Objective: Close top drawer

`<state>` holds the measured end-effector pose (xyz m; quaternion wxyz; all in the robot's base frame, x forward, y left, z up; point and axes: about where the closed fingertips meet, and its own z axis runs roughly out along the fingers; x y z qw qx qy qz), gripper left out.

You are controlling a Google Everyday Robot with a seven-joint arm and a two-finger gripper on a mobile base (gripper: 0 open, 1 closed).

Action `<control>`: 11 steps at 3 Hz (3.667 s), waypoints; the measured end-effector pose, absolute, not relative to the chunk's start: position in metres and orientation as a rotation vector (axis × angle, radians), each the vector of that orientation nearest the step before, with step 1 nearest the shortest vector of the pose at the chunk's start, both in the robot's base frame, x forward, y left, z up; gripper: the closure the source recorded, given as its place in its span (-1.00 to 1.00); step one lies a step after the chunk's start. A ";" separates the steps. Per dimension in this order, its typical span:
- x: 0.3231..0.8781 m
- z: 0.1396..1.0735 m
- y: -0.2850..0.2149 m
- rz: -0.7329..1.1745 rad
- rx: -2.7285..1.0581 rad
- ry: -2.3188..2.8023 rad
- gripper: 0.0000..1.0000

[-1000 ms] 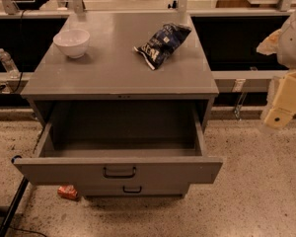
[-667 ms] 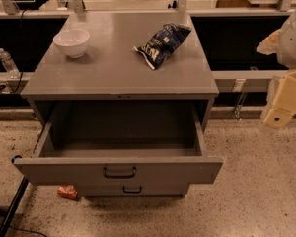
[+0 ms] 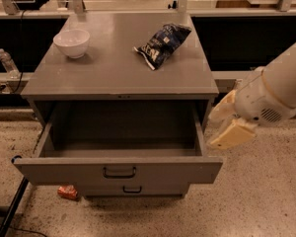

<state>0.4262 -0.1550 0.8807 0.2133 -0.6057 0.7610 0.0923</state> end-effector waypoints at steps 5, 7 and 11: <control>0.386 0.745 -0.087 0.443 -1.753 1.966 1.00; 0.391 0.650 -0.064 0.373 -1.795 1.911 1.00; 0.441 0.623 -0.052 0.069 -1.812 1.747 1.00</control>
Offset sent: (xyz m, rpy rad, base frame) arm -0.0597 0.0865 -0.1623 0.1567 0.0470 0.2037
